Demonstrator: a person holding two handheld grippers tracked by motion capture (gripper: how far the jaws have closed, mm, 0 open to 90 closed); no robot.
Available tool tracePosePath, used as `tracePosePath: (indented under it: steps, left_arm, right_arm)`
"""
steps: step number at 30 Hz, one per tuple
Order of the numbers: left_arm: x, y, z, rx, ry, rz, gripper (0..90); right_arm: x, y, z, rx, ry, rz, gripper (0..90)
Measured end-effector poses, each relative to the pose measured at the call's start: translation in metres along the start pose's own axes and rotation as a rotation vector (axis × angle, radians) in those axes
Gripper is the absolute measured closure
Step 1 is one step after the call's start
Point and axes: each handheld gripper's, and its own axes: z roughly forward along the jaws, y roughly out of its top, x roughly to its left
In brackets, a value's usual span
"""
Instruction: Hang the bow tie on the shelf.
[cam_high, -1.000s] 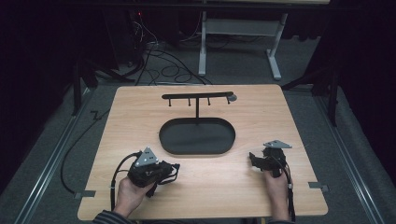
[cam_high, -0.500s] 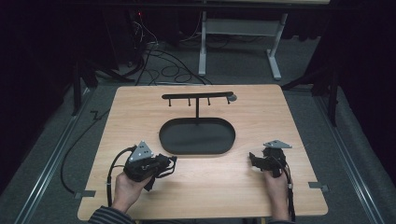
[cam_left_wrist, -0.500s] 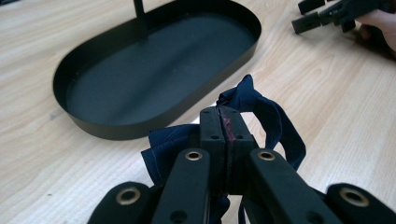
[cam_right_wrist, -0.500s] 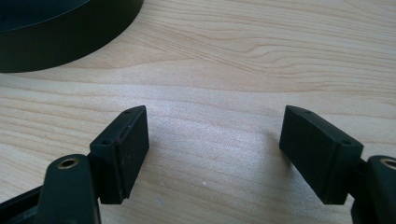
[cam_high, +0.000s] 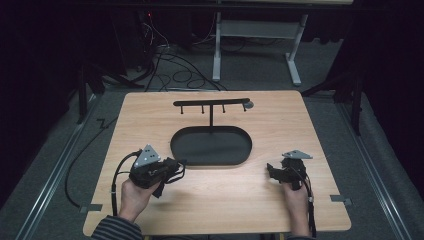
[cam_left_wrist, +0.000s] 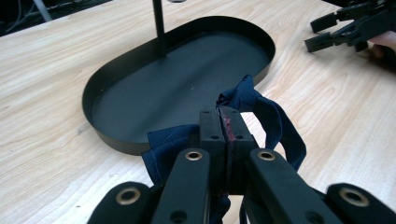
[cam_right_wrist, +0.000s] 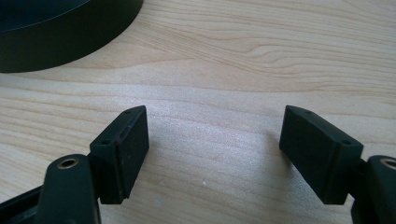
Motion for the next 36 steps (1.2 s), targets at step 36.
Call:
tracePosePath:
  steps: [36]
  left_arm:
    - [0.031,0.043,-0.002,-0.029,0.123,0.033,88.8]
  right_arm:
    - [0.0,0.0,0.0,0.001,0.0,-0.002,25.1]
